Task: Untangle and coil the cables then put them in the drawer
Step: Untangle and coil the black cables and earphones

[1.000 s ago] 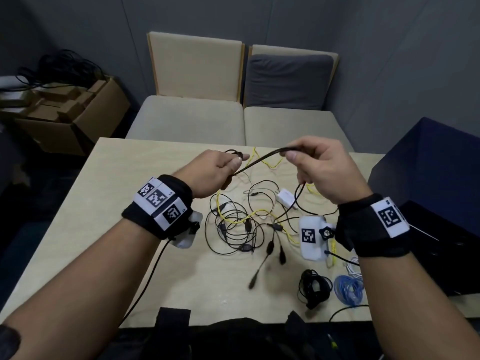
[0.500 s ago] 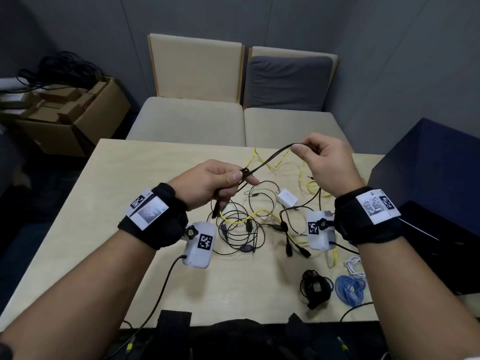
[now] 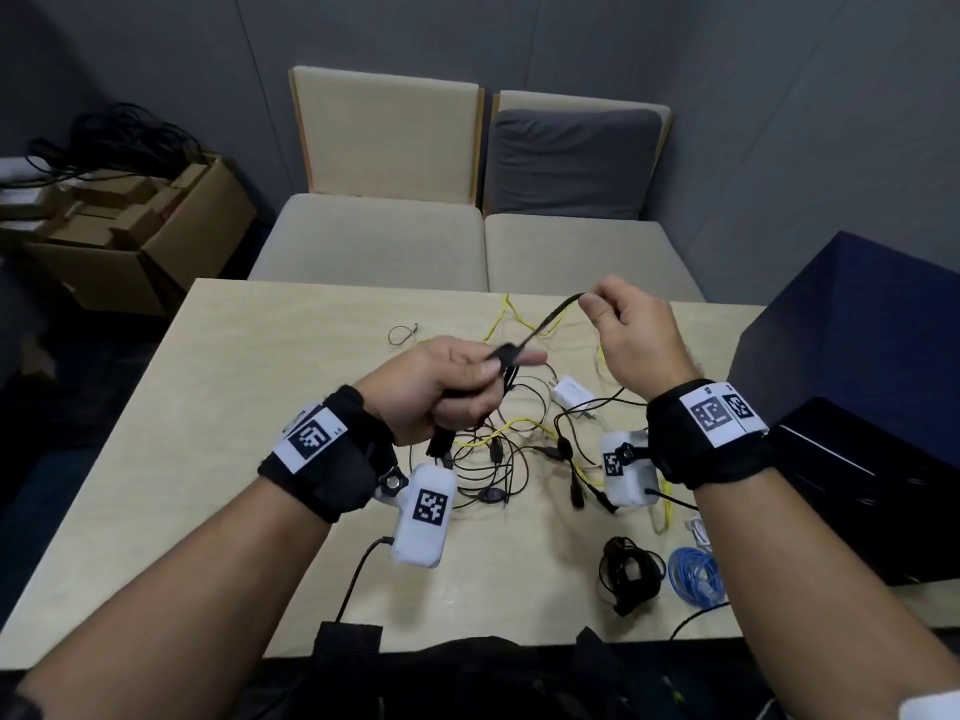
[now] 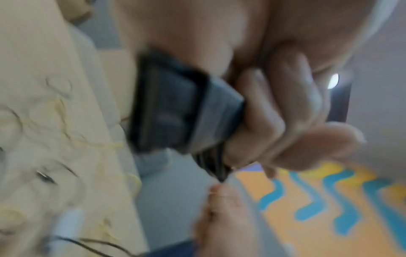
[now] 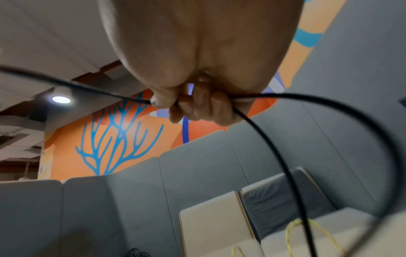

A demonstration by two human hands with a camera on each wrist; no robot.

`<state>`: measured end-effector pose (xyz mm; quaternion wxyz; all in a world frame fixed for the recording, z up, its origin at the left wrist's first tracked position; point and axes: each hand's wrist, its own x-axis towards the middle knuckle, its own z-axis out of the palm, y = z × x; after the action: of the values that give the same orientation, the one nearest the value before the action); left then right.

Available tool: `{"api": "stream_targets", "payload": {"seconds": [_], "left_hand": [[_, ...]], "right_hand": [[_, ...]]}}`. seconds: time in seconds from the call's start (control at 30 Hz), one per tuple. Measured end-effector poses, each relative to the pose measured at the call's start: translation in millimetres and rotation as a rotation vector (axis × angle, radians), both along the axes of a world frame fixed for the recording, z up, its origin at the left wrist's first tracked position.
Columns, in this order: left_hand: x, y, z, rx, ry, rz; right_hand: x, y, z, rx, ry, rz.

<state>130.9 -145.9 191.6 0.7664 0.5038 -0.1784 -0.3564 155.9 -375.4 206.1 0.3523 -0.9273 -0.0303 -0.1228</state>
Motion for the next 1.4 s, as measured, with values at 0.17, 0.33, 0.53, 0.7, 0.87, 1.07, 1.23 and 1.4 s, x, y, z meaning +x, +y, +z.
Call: {"api": "stream_targets", "payload": {"seconds": [0.17, 0.33, 0.53, 0.7, 0.87, 1.07, 1.23, 1.4], "left_hand": [[7.2, -9.6, 22.9, -0.446, 0.200, 0.223], [19.4, -7.4, 29.6, -0.501, 0.216, 0.522], [38.0, -1.1, 29.1, -0.616, 0.188, 0.788], [53.0, 8.9, 30.3, -0.555, 0.064, 0.985], [60.3, 14.7, 17.9, -0.276, -0.108, 1.103], [60.0, 28.4, -3.5, 0.204, -0.324, 1.061], [50.6, 25.5, -8.2, 0.556, -0.499, 0.813], [37.7, 19.3, -15.2, 0.874, -0.466, 0.347]], "right_hand": [[-2.9, 3.8, -28.8, 0.047, 0.097, 0.026], [-23.7, 18.1, -54.7, 0.084, 0.220, 0.129], [-46.8, 32.5, -59.9, 0.087, 0.314, 0.289], [-52.3, 26.0, -58.4, 0.095, 0.307, 0.299], [-55.1, 20.6, -42.7, 0.038, 0.257, 0.341], [-56.3, 6.7, -10.6, 0.103, 0.156, 0.325], [-49.5, 1.9, 15.7, 0.208, 0.044, 0.299], [-30.0, -1.5, 25.0, 0.233, -0.054, 0.190]]}}
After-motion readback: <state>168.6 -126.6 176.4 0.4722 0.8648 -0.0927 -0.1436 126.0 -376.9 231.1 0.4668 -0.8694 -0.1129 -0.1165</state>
